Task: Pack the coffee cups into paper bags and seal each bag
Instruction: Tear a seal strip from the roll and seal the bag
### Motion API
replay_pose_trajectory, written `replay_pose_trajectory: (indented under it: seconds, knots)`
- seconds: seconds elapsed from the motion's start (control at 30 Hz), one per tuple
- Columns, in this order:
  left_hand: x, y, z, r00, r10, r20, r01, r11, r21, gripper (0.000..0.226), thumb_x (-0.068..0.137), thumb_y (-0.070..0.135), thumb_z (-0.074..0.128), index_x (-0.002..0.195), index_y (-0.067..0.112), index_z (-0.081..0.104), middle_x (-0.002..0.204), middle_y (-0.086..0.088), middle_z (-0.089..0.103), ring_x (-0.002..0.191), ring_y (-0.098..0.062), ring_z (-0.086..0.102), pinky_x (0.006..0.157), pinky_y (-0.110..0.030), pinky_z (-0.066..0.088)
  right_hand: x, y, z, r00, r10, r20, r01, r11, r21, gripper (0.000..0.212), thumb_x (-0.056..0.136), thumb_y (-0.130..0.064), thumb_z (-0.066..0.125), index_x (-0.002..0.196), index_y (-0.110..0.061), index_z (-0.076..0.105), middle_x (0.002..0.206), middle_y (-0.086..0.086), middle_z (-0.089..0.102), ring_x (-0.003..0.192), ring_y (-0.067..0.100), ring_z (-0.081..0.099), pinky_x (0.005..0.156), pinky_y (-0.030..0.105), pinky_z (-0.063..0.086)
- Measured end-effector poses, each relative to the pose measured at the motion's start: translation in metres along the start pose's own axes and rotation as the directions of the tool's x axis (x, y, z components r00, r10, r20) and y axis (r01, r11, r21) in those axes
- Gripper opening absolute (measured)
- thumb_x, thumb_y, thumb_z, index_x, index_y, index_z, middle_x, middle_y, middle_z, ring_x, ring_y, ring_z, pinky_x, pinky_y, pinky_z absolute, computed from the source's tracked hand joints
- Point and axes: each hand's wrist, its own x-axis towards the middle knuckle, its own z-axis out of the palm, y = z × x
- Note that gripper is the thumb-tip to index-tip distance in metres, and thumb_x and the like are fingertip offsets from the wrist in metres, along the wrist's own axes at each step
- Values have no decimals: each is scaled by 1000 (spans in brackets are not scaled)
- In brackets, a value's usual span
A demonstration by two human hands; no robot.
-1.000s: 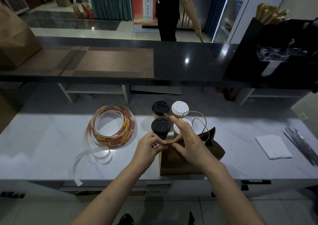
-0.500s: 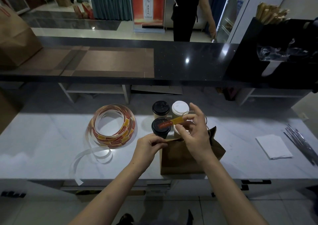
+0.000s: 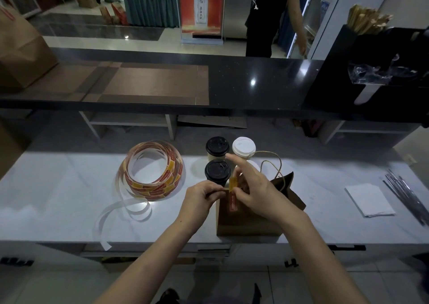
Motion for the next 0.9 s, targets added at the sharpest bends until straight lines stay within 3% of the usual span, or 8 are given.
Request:
replay_pose_trajectory:
  seconds: [0.43,0.57,0.9]
  knots:
    - [2,0,1,1000,-5,-4,5,1000,-9,9,93,14,75,100,14,82,97,3,74,94,-7,68,91,-32,58,2,8,11,995,-93,-43,86,987,-134,88,96,-2,68,163,-36,22,110,-7,44,83,14,55,77,40,57]
    - [1,1,0,1000,-3,9,3,1000,9,10,94,16,74,98,23,80,96,8,73,95,-5,67,90,-30,58,1,11,13,994,-112,-8,108,975,-193,92,94,-6,72,163,-38,20,114,-6,42,89,15,56,78,38,58]
    - [-1,-1,-1,999,37,16,-37,999,36,11,93,15,75,101,21,80,95,11,72,95,-5,68,87,-26,59,-5,17,21,993,-100,-56,90,981,-171,80,93,-10,76,154,-33,30,137,-6,43,109,15,61,88,37,60]
